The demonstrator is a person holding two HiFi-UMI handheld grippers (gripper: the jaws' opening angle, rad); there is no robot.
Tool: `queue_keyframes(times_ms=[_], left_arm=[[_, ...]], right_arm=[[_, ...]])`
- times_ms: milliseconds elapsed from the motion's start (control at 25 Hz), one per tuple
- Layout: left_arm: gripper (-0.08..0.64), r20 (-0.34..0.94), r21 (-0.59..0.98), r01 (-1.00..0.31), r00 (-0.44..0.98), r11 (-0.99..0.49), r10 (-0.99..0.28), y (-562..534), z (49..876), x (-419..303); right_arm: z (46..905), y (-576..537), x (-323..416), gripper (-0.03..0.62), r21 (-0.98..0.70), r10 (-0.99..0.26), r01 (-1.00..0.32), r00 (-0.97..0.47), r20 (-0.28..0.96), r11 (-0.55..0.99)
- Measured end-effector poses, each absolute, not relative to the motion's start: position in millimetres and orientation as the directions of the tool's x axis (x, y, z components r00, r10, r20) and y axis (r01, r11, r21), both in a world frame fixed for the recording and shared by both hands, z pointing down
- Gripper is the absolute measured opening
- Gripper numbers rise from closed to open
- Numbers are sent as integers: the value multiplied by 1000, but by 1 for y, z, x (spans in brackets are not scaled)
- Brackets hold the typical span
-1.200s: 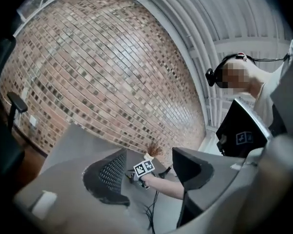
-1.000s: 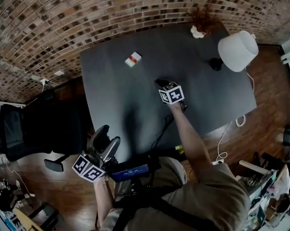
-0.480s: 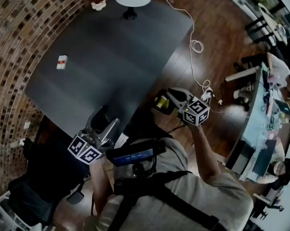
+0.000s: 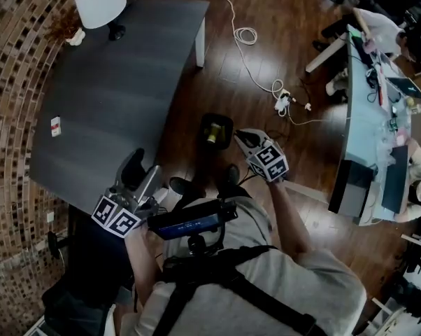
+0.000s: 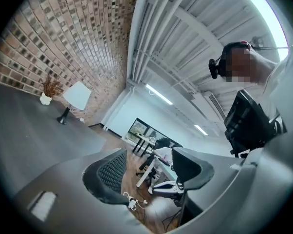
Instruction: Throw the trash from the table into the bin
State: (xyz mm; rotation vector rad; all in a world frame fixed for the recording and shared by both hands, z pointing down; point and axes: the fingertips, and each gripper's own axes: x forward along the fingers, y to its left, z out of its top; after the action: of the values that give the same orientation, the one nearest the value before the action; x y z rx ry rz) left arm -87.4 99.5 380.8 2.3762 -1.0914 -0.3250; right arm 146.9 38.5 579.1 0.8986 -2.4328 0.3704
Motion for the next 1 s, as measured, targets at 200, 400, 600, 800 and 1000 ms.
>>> queue_keyframes(times_ms=[200,400,600,800,1000], left_arm=[[287,60,510,-655,674,-558,-736,87,387,-21],[287,77,511,-612,732,-604,-677,61,380,24],[287,65,512,-564,778,-648,-625,23,382,32],[287,38,563,-495,816,-662,-577,-19,400,19],[287,21,601,-436,847,-670,-532,-62,412,-6]], right_arm=[[564,30,168,38,-40,-477,-585,-697,535,810],[552,20,173,38,-48,-459,-559,-724,515,828],[552,-4,158,38,-29,-478,-576,-704,526,817],[564,-23,139,38,-35,-480,-608,-659,579,793],[568,-46,111,37,-26,-476,-620,-628,616,784]])
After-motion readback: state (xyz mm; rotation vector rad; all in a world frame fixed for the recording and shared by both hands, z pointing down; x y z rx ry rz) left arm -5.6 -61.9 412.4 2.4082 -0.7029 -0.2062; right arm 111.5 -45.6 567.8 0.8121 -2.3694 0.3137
